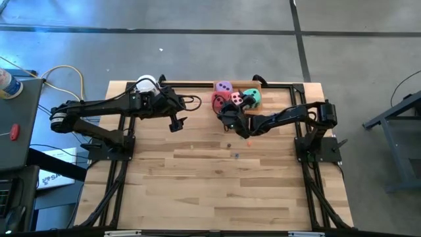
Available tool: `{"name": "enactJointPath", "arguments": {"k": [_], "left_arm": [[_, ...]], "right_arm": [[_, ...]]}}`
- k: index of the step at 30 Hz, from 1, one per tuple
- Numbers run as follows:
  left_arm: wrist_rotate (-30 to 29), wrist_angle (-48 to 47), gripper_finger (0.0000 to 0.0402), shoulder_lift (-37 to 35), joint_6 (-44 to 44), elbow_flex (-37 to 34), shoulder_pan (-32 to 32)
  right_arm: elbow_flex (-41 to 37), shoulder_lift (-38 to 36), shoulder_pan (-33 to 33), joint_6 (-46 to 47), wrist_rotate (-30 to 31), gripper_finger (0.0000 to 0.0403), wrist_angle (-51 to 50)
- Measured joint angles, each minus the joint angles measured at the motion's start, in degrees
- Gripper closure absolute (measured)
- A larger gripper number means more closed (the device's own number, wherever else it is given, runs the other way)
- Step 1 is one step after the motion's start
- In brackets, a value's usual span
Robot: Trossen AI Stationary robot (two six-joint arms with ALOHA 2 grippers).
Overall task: Pick & Place Dice
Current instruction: Put the big red die into the orange bin
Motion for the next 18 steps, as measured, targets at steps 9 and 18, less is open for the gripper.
{"name": "enactJointPath", "arguments": {"k": [9,18], "left_arm": [[2.7,0.7,0.0002,0.8,0.0,-0.1,0.3],[4.0,20.7,0.0002,3.0,5.0,-7.4,3.9]], "right_arm": [[-0.1,-0.8,0.2,2.0,0.0,0.0003,-2.0],[-0.2,-6.5,0.9,6.2,0.8,0.0003,-9.6]]}}
